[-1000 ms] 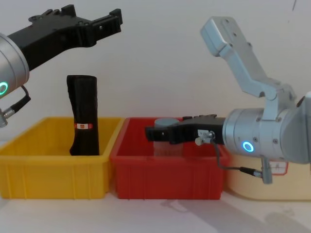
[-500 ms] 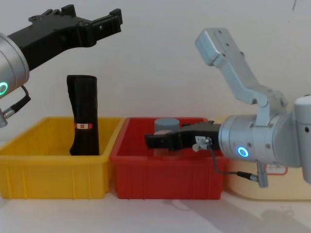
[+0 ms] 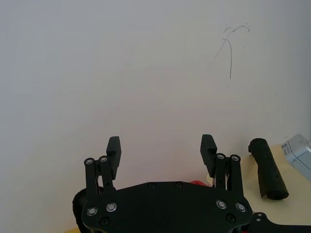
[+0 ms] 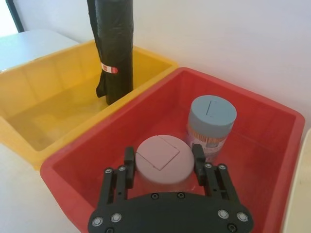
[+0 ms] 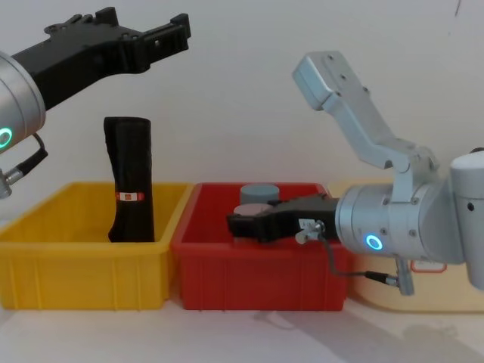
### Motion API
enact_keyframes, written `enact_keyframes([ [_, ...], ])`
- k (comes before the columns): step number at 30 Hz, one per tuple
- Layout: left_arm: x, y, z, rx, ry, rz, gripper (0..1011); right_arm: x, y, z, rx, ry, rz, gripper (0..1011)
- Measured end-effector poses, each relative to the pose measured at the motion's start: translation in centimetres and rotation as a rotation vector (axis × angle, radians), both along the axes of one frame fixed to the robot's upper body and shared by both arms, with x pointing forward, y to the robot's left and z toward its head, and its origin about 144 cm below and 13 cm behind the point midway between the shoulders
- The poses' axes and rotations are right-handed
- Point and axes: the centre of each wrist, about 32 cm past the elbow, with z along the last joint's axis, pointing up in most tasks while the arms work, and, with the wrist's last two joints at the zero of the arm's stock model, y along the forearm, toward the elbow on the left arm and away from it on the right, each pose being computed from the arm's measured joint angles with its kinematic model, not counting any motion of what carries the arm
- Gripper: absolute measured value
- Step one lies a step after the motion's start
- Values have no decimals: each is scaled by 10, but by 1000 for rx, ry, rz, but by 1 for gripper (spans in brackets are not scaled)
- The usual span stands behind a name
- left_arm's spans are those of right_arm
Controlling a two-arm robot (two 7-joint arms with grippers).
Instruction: Pick up the garbage bag with the one hand and transfer it to the other hand.
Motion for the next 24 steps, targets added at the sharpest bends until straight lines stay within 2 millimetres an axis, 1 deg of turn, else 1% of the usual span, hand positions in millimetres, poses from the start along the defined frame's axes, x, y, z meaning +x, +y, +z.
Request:
enact_keyframes([
  [2, 0, 0, 0, 0, 0, 0, 1002, 0, 0, 0, -2, -1, 3, 666],
  [12, 0, 0, 0, 0, 0, 0, 1002, 1, -1, 1, -2, -8, 8, 666],
  [24, 0, 0, 0, 0, 0, 0, 1002, -2, -7, 17, 53, -81, -42, 666],
])
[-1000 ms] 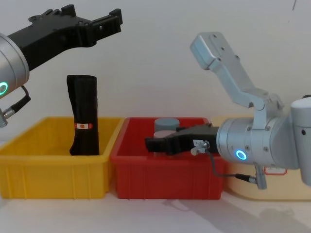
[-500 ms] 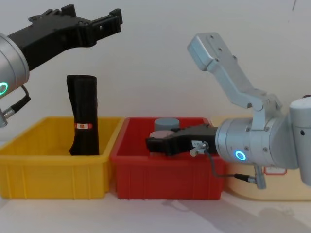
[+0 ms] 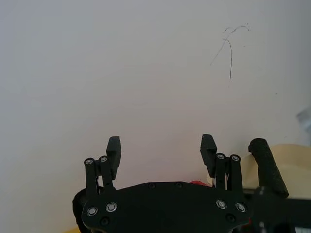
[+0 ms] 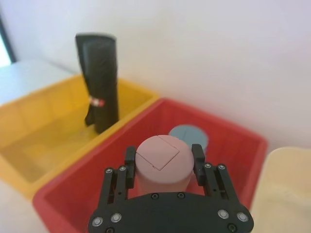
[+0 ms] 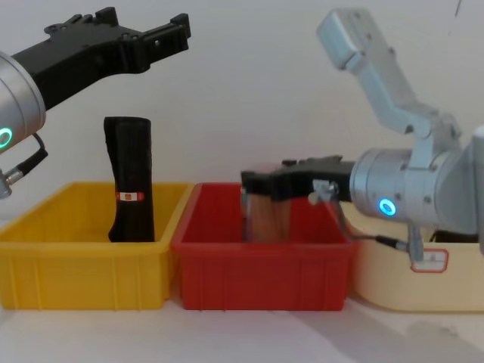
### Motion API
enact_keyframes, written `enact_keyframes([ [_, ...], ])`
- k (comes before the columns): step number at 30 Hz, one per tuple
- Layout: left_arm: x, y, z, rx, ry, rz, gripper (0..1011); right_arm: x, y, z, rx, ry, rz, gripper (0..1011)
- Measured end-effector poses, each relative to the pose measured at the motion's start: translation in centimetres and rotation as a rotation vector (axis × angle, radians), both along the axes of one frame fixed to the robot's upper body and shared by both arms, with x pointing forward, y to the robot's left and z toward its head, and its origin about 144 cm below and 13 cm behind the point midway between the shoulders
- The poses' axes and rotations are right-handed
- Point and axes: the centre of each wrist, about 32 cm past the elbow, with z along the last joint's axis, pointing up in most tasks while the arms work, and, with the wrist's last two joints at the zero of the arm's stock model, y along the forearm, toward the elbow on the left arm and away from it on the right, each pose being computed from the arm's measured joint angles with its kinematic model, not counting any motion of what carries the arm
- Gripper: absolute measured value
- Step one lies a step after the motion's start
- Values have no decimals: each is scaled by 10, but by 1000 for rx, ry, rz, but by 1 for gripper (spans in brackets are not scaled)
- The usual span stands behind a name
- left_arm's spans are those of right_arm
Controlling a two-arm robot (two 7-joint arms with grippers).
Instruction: Pick up the garbage bag with the one hand and transfer it to the other hand.
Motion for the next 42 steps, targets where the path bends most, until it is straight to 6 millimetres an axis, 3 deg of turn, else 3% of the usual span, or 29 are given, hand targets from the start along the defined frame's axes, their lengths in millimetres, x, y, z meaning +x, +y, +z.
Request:
enact_keyframes([
  [19, 0, 0, 0, 0, 0, 0, 1002, -1, -24, 19, 16, -209, -245, 666],
  [31, 0, 0, 0, 0, 0, 0, 1002, 3, -42, 16, -37, -279, -417, 666],
  [42, 0, 0, 0, 0, 0, 0, 1002, 10, -62, 8, -79, -223, -547, 666],
])
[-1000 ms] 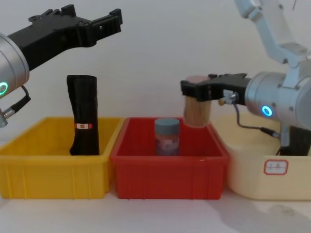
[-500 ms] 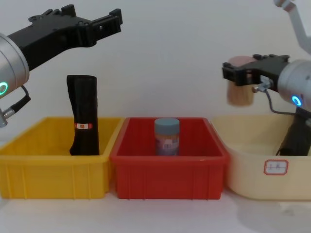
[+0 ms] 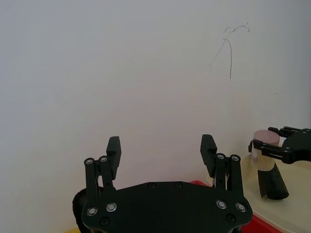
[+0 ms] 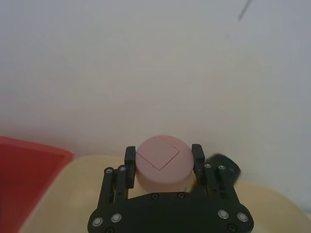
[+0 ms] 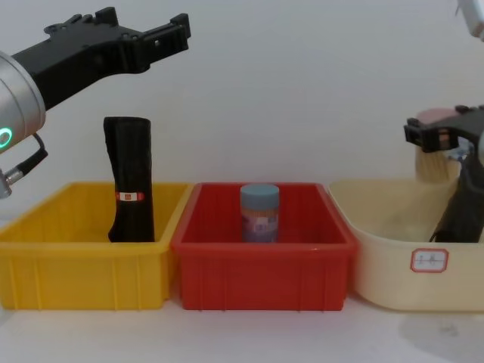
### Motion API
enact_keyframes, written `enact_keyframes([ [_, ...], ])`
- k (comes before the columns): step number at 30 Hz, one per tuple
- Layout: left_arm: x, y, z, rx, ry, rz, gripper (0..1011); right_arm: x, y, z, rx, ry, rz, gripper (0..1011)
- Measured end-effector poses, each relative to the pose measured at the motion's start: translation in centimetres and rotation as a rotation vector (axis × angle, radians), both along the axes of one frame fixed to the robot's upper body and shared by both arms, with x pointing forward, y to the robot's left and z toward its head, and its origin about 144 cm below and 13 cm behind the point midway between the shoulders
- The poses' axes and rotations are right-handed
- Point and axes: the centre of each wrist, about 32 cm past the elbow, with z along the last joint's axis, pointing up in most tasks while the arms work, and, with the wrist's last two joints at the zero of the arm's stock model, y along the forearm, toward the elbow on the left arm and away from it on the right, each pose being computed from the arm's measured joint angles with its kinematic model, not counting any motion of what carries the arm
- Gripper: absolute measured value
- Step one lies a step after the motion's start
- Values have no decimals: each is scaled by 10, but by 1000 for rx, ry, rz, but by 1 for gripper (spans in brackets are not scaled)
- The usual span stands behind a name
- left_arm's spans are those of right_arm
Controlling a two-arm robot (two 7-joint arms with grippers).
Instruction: Pick up the garbage bag with the one hand and transfer it to the other hand.
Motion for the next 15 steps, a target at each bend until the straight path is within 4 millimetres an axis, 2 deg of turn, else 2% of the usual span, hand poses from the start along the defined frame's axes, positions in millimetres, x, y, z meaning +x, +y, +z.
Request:
enact_keyframes([
  [9, 0, 0, 0, 0, 0, 0, 1002, -1, -12, 0, 52, 95, -14, 680],
  [10, 0, 0, 0, 0, 0, 0, 1001, -1, -14, 1, 67, 113, -11, 732],
  [15, 0, 0, 0, 0, 0, 0, 1002, -5, -20, 3, 125, 183, 19, 863],
])
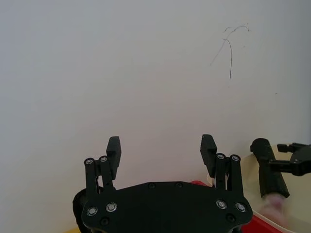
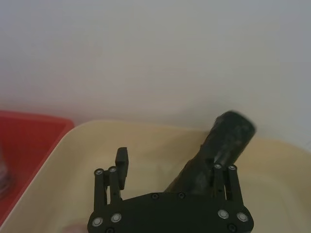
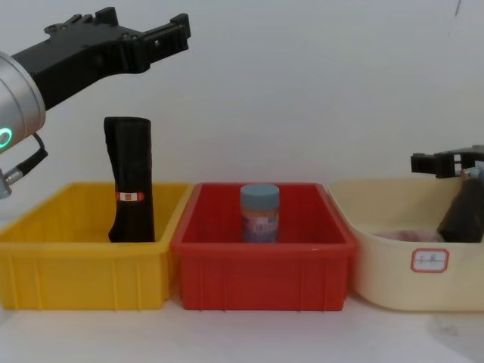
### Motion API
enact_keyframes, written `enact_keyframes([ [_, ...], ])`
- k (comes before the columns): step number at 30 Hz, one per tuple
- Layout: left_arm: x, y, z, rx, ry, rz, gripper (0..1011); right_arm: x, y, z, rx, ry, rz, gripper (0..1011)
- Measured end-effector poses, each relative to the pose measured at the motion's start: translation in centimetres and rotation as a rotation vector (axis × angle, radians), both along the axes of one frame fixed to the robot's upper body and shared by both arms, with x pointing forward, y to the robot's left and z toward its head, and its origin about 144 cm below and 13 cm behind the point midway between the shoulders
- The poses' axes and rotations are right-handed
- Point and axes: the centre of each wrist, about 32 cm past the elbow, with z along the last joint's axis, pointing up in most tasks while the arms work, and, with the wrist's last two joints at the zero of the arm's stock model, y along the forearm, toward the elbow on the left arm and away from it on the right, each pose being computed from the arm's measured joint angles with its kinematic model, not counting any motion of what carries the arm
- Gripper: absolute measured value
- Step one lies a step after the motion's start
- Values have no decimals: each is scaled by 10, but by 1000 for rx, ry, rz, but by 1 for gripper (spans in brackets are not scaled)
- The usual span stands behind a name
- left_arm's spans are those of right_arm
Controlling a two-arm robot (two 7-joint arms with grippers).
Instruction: Pick up the garbage bag with the one hand and transfer it to the other hand.
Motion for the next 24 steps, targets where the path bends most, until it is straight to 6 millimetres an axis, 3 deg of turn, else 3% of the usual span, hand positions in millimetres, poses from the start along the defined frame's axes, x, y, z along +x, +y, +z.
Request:
enact_keyframes([
  [5, 0, 0, 0, 0, 0, 0, 1001, -4, -4, 3, 55, 49, 37, 1000],
  [24, 0, 0, 0, 0, 0, 0, 1002, -26, -5, 25, 195, 61, 185, 1001],
])
